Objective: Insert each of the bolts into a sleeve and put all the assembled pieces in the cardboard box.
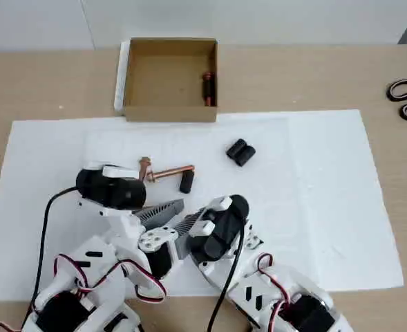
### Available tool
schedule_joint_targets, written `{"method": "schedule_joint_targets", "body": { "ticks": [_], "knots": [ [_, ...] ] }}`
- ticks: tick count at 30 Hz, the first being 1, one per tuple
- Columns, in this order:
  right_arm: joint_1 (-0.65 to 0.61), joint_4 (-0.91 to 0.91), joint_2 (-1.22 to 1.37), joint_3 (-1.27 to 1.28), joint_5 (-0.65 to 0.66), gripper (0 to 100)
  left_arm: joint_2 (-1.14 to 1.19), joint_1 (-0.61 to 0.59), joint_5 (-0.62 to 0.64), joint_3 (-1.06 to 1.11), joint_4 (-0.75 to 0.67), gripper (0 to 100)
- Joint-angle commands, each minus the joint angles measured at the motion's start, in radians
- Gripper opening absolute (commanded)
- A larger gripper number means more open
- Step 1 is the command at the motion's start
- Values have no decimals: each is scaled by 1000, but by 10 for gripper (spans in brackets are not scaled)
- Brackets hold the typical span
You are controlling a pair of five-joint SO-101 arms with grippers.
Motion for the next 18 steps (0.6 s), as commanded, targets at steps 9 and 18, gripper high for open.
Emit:
{"method": "schedule_joint_targets", "body": {
  "ticks": [9, 18],
  "knots": [
    [5, -4, -1, -9, 2, 2, 8, -192, -25, -42, -109, 5],
    [28, -13, 1, -9, 2, 2, 40, -313, -26, -42, -130, 6]
  ]
}}
